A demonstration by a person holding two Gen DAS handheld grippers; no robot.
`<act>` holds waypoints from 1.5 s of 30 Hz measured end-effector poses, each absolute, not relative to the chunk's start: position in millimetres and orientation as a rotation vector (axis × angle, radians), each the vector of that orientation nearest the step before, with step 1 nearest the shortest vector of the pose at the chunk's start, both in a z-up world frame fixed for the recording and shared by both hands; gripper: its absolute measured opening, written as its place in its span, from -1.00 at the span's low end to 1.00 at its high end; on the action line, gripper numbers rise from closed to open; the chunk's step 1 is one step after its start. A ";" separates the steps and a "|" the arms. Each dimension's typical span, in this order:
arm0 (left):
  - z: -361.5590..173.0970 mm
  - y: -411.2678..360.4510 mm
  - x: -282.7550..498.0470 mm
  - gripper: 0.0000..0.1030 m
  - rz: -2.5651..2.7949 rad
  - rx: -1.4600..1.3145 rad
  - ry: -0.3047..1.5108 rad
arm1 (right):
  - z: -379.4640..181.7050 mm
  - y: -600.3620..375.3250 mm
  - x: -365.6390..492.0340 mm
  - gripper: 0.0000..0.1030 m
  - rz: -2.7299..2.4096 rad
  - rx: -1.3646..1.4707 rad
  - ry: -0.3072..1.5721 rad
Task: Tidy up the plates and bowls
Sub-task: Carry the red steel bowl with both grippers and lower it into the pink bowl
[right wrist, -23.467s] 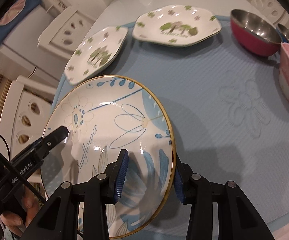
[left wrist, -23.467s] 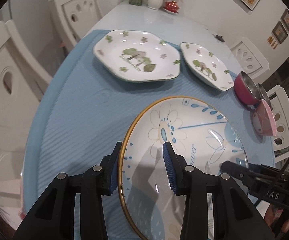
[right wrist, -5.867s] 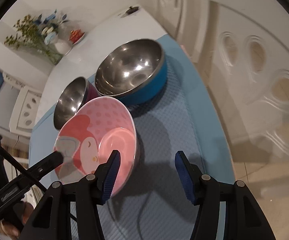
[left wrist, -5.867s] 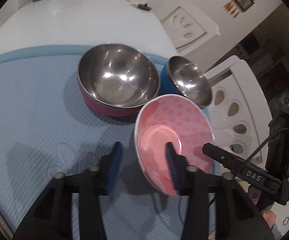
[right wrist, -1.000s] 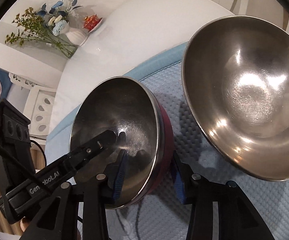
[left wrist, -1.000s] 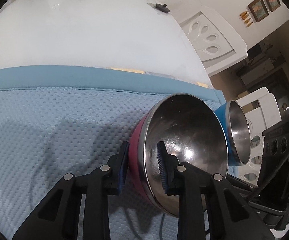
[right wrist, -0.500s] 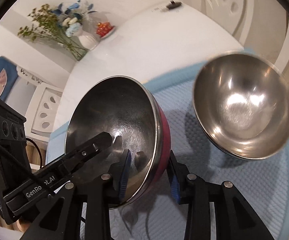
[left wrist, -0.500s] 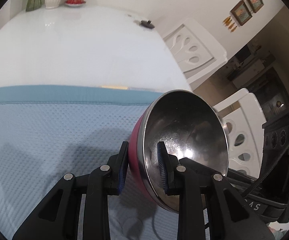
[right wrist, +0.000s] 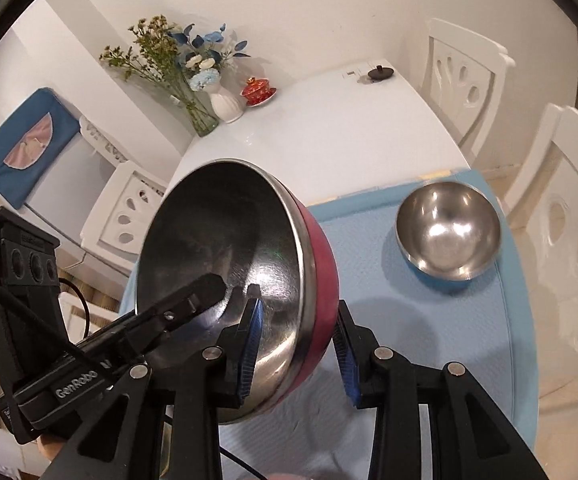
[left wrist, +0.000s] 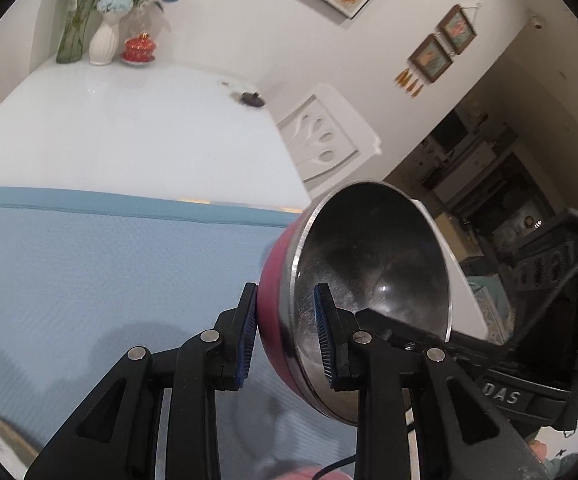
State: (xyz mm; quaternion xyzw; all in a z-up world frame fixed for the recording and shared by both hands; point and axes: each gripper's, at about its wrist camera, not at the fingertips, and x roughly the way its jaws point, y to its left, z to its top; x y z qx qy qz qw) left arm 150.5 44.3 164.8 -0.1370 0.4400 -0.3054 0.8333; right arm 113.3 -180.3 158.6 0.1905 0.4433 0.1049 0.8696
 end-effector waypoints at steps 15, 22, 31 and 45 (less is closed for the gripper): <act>162.4 56.8 41.2 -0.55 -0.646 -0.322 0.998 | 152.6 -174.6 4.7 -0.32 0.159 0.456 1.003; 125.7 69.6 -12.0 -0.55 -0.606 -0.364 1.116 | 121.7 -165.6 -39.4 -0.32 0.144 0.439 1.108; 96.2 69.2 -50.5 -0.55 -0.566 -0.332 1.223 | 81.1 -153.6 -75.4 -0.31 0.116 0.377 1.226; 86.8 62.2 -40.0 -0.42 -0.516 -0.223 1.229 | 62.2 -157.6 -71.2 -0.31 0.060 0.411 1.288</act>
